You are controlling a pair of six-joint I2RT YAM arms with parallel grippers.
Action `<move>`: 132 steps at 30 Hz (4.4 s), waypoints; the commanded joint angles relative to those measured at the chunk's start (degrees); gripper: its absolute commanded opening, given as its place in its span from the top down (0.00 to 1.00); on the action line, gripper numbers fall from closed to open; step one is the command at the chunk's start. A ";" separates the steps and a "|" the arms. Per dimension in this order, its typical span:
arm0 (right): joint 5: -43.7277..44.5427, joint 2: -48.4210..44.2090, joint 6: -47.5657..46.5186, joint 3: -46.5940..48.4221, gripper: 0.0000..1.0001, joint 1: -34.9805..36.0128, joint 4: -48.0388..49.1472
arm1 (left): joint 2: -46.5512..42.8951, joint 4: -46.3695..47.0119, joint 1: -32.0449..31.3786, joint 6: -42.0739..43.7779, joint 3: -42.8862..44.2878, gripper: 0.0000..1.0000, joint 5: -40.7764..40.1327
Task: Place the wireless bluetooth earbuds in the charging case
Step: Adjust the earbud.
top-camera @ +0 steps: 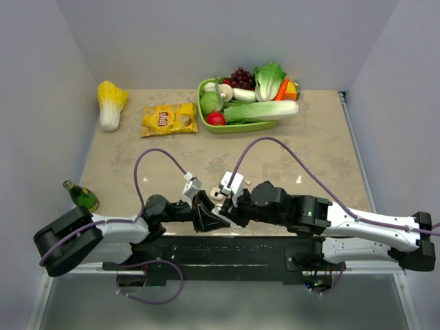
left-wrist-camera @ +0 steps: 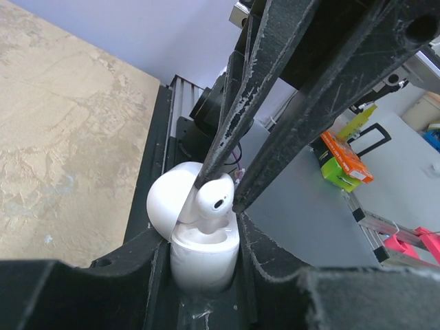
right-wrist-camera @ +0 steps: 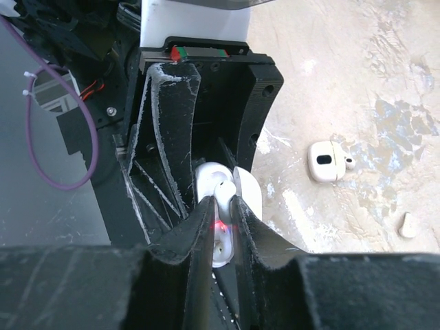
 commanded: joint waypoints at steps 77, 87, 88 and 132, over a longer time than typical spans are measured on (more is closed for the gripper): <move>-10.45 9.36 -1.33 18.05 1.00 0.06 -18.01 | -8.15 9.45 -3.54 24.22 3.49 1.00 2.45; -9.31 7.96 -1.16 18.31 1.00 0.14 -17.13 | -7.97 8.57 -4.15 25.10 3.22 1.00 1.92; -9.31 7.96 -1.16 18.22 1.00 0.14 -17.22 | -7.88 8.48 -4.15 25.10 3.22 1.00 1.92; -5.45 10.86 -1.24 17.52 1.00 0.06 -21.35 | -7.44 8.57 -5.47 26.16 3.57 1.00 0.60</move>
